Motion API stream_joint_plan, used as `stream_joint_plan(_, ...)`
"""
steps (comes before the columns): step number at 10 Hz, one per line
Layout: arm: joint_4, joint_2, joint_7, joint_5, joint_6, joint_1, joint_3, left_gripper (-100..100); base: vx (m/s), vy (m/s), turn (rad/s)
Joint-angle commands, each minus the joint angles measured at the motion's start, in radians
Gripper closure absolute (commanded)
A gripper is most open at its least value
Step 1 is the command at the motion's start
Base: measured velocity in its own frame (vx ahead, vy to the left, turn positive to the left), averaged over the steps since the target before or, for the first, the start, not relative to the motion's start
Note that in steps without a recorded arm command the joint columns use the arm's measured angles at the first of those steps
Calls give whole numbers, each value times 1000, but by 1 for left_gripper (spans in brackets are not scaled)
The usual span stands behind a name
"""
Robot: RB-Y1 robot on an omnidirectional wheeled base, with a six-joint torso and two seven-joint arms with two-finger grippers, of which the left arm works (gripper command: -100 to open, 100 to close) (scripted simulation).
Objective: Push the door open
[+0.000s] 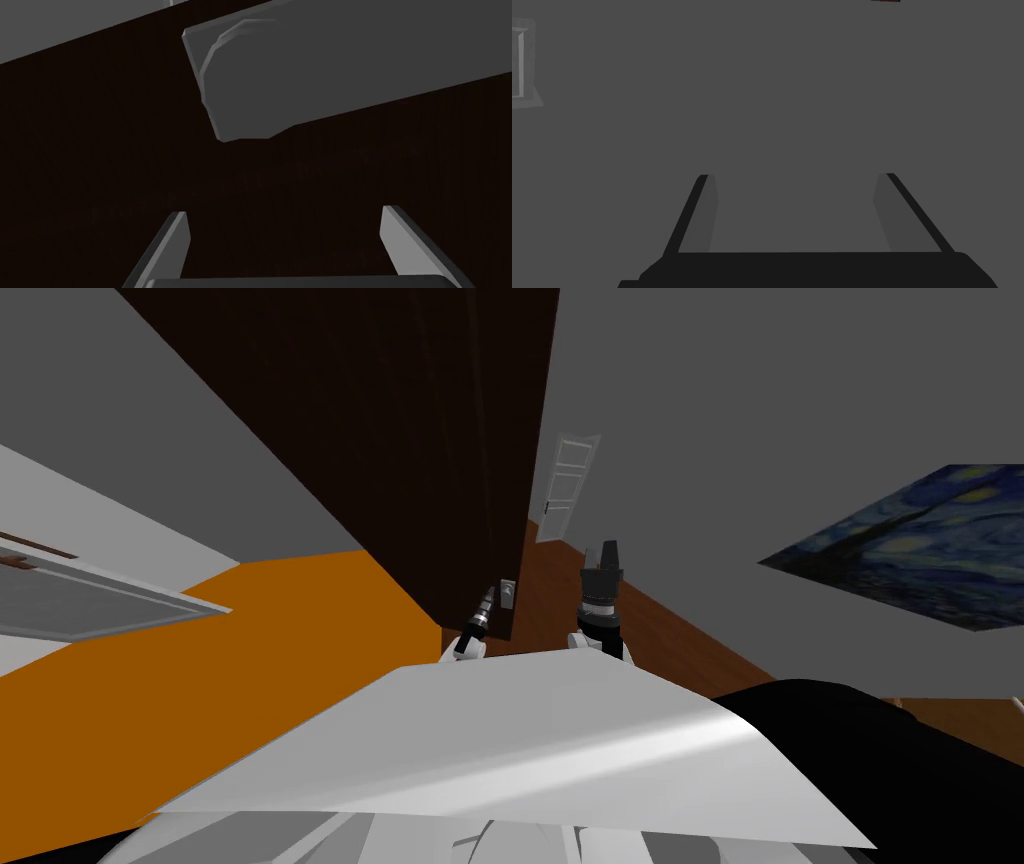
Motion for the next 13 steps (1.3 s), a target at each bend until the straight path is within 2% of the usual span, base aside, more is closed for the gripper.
stream_joint_plan(1, -9, 4, -46, -35, -18, 10, 8, -100, 2, -18, 84)
stream_joint_plan(4, -25, 13, -133, -110, -57, 30, 26, -100, 13, -29, 102)
stream_joint_plan(5, -25, 13, -139, -110, -57, 30, 26, -100, 8, -22, 42)
stream_joint_plan(7, -37, 19, -203, -170, -89, 45, 41, -100, 7, -22, 96)
stream_joint_plan(8, -37, 19, -210, -170, -89, 45, 41, -100, 4, -20, 49)
stream_joint_plan(10, -51, 25, -275, -235, -123, 63, 57, -100, 7, -20, 107)
stream_joint_plan(11, -51, 25, -286, -236, -123, 63, 57, -100, 8, -24, 60)
stream_joint_plan(13, -65, 30, -350, -302, -159, 81, 74, -100, 6, -25, 113)
